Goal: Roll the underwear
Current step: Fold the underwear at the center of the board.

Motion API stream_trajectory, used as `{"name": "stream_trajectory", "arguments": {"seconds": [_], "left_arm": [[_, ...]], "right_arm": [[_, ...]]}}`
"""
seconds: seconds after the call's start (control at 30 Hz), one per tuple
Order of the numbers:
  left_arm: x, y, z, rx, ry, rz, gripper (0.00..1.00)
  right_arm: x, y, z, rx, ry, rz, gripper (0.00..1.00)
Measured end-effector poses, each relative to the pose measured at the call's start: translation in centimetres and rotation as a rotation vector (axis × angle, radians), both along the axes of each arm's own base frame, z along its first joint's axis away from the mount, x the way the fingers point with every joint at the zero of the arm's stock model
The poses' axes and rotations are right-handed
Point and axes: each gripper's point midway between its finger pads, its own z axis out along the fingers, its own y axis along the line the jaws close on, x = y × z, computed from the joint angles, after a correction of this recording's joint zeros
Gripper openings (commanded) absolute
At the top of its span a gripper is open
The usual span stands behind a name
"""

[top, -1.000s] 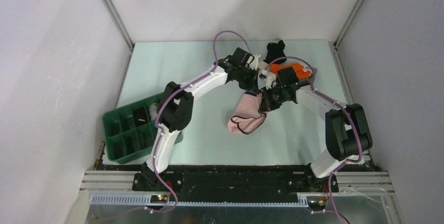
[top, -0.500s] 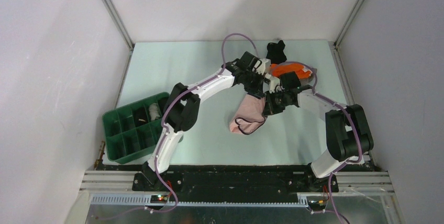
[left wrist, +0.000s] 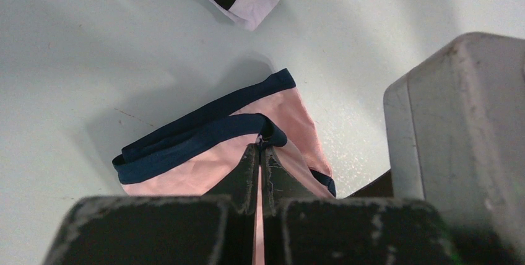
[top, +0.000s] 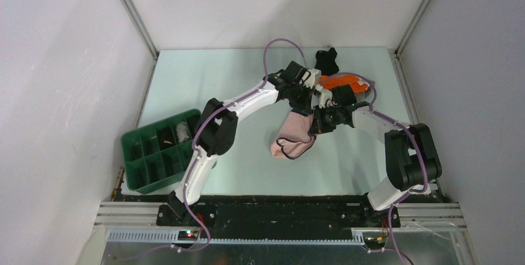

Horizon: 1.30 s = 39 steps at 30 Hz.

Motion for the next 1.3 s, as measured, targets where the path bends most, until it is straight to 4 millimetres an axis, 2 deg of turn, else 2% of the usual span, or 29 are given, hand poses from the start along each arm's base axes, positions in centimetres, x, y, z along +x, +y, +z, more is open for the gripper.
{"name": "stream_trajectory", "arguments": {"seconds": [0.33,0.4,0.43,0.47,0.53,0.6,0.67,0.73,0.77,0.8,0.9,1.0,1.03,1.07,1.1,1.17,1.2,1.23,1.3], "left_arm": [[-0.5,-1.1,-0.9,-0.001,-0.002,-0.019,0.0],[-0.5,-1.4,-0.9,-0.006,-0.007,-0.023,0.0],[-0.5,-1.5,-0.9,-0.008,-0.01,-0.024,0.02],[-0.5,-1.6,-0.9,-0.009,-0.01,-0.025,0.04],[-0.5,-1.9,-0.9,-0.015,-0.016,-0.029,0.12],[-0.3,-2.3,-0.9,-0.028,-0.024,-0.031,0.24],[-0.3,-2.8,-0.8,-0.053,-0.022,-0.037,0.41],[-0.4,-3.6,-0.5,-0.098,-0.007,-0.045,0.52],[-0.5,-4.3,0.0,-0.142,0.005,-0.051,0.56],[-0.7,-4.8,0.4,-0.177,0.017,-0.056,0.64],[-1.5,-6.5,2.1,-0.303,0.07,-0.088,0.7],[-1.9,-6.6,3.2,-0.345,0.09,-0.118,0.71],[-1.9,-6.2,3.7,-0.343,0.081,-0.125,0.71],[-1.9,-5.6,4.1,-0.332,0.075,-0.124,0.69],[-1.8,-4.4,4.6,-0.314,0.058,-0.118,0.68],[-1.7,-1.3,6.2,-0.28,0.03,-0.099,0.65],[-1.8,0.5,7.2,-0.27,0.023,-0.087,0.64],[-1.9,2.2,8.2,-0.268,0.011,-0.075,0.63],[-2.6,5.5,9.6,-0.265,-0.008,-0.057,0.57]], "right_arm": [[-0.1,-1.0,-0.7,-0.001,0.031,-0.047,0.0],[0.0,-1.5,-0.9,-0.003,0.035,-0.061,0.08],[0.0,-1.8,-1.1,-0.006,0.04,-0.068,0.17],[-0.1,-2.0,-1.2,-0.008,0.045,-0.075,0.21],[-0.3,-2.5,-1.7,-0.014,0.058,-0.09,0.29],[-0.5,-2.9,-1.9,-0.017,0.073,-0.103,0.36],[-0.7,-3.3,-1.9,-0.019,0.086,-0.116,0.4],[-1.1,-4.1,-1.3,-0.018,0.101,-0.14,0.42],[-1.2,-4.8,-0.6,-0.013,0.104,-0.164,0.42],[-1.2,-5.7,0.3,-0.007,0.095,-0.194,0.44],[-1.1,-8.6,2.9,0.018,0.066,-0.303,0.47],[-0.5,-11.3,4.5,0.03,0.033,-0.402,0.53],[-0.3,-11.8,4.7,0.032,0.03,-0.421,0.55],[-0.1,-11.9,4.6,0.036,0.035,-0.432,0.61],[0.1,-11.8,4.3,0.039,0.047,-0.437,0.65],[0.7,-11.2,3.6,0.047,0.082,-0.441,0.8],[1.2,-10.8,3.1,0.05,0.098,-0.438,0.94],[1.6,-10.4,2.8,0.053,0.108,-0.433,0.98],[2.6,-9.2,2.2,0.055,0.129,-0.412,0.99]]}}
